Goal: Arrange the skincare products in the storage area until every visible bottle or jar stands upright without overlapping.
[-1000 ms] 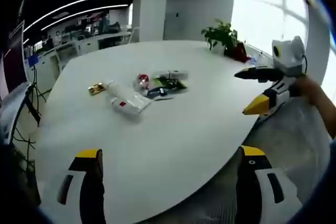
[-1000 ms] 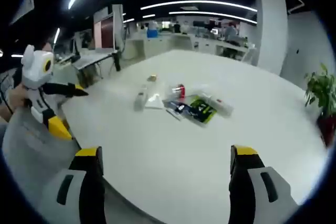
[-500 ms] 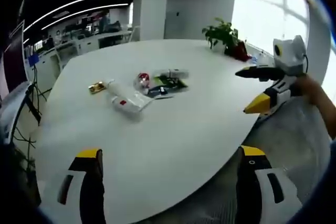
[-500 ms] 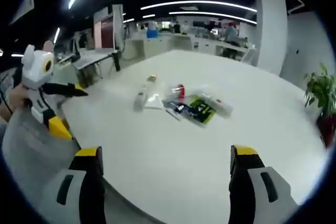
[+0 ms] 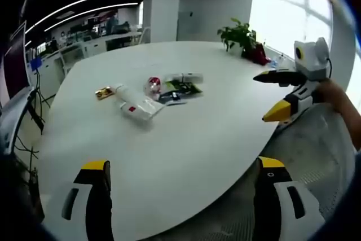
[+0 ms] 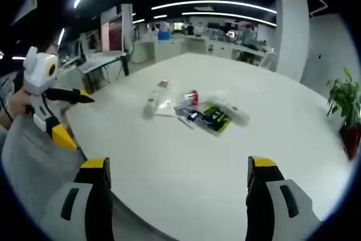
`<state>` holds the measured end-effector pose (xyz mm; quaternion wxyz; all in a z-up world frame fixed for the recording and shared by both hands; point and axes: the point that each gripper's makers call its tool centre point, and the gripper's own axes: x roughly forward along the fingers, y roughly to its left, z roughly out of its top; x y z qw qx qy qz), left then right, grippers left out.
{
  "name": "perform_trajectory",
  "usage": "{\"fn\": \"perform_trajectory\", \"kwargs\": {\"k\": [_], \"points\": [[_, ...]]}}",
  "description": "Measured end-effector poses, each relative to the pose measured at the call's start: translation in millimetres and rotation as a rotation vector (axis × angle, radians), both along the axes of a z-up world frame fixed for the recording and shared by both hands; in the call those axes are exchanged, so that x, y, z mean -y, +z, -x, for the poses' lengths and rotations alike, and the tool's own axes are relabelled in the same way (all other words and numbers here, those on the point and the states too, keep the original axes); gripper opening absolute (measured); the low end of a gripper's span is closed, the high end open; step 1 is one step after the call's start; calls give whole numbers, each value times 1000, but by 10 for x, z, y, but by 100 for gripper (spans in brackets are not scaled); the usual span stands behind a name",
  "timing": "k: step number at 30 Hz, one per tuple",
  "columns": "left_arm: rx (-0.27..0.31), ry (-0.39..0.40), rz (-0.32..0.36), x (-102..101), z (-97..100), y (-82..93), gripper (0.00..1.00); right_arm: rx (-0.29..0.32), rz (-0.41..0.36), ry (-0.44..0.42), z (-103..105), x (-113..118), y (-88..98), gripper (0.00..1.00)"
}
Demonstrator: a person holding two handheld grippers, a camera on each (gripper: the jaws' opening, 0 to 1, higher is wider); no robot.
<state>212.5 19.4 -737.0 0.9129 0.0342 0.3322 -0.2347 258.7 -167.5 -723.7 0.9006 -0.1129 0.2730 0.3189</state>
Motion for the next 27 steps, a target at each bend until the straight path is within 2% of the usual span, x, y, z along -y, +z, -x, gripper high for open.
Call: {"fn": "perform_trajectory", "kwargs": {"k": [27], "points": [[-3, 19, -21, -39, -19, -14, 99, -8, 6, 24, -6, -40, -18, 100]]}}
